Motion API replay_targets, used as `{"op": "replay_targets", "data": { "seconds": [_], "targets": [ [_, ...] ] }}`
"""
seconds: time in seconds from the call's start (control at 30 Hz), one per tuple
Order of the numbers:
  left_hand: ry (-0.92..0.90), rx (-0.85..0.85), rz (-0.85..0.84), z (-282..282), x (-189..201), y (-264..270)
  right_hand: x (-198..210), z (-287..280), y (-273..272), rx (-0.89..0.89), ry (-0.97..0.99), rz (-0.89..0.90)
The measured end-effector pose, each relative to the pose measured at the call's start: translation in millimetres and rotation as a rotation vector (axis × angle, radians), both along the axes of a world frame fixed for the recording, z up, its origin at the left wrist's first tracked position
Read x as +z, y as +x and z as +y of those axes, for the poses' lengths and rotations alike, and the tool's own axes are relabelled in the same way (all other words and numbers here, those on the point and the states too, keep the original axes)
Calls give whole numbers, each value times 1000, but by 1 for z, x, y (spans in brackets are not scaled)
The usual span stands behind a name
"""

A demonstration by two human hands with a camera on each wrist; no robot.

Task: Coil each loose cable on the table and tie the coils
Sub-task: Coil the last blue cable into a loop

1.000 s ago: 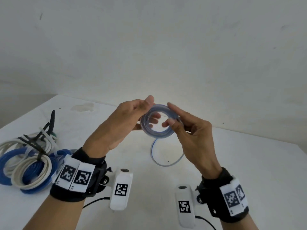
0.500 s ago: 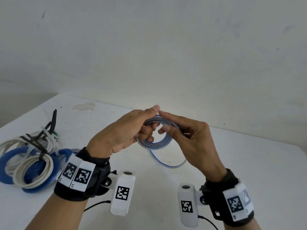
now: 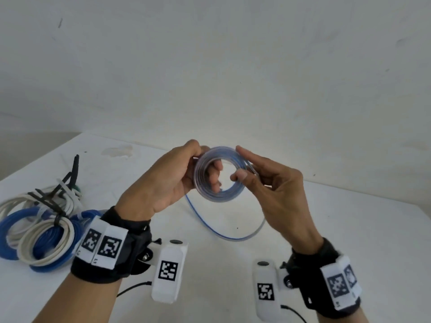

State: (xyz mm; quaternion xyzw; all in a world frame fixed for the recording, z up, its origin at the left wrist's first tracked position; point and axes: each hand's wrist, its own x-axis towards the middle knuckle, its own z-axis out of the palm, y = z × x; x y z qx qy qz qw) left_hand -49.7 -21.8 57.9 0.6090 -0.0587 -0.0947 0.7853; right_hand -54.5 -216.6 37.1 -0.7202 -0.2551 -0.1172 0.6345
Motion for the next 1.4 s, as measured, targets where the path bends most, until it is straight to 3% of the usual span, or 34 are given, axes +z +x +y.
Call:
{"op": "replay_targets", "data": {
  "seconds": [0.1,0.2,0.3,0.5,0.67,0.83,1.0,1.17,1.4],
  "targets": [
    [181,-97,62,-2,-5,-2,0,-9,0,69,-224,-2],
    [310,-50,67,-12,-10,-1,-4,-9,0,31,-354,-61],
    [215,49,35,-16,-10,-1,0,-10,1,41,-203,-19],
    [-201,212,-1,-11,2,0,-9,10,-1,-32,125,53],
    [-300,236,7,-16,0,-2,-15,31,-9,-70,212,53],
    [-92,-7,99,-4,2,-2,-1,0,0,-10,-62,22],
    [275,-48,13,-12,-5,-5,1,-13,1,13,-331,-13],
    [284,-173,-180,-1,-7,-9,8,-19,1,10,-277,-25],
    [436,-59,-208,7,-7,-9,9,-17,0,-4,-292,-24]
  ]
}}
